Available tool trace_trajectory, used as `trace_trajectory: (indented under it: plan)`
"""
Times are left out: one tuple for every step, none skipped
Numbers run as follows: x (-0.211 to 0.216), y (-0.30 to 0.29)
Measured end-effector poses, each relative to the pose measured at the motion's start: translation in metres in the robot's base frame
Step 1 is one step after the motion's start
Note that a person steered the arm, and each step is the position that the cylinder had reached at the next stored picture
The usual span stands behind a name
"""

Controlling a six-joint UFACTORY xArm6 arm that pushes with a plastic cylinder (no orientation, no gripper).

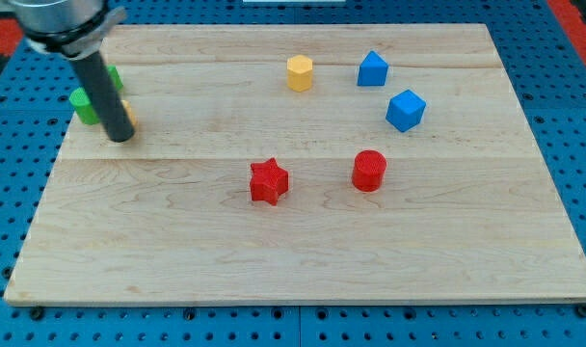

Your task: Push the yellow heart to the top center

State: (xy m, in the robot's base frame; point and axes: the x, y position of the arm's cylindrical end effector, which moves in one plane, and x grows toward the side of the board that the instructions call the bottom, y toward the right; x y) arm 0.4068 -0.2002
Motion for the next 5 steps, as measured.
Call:
trace_trajectory:
  plan:
    - [0.032, -0.005]
    - [0.033, -0.073]
    - [-0.012, -0.071]
    - [-0.033, 0.016]
    - [-0.054, 0.088]
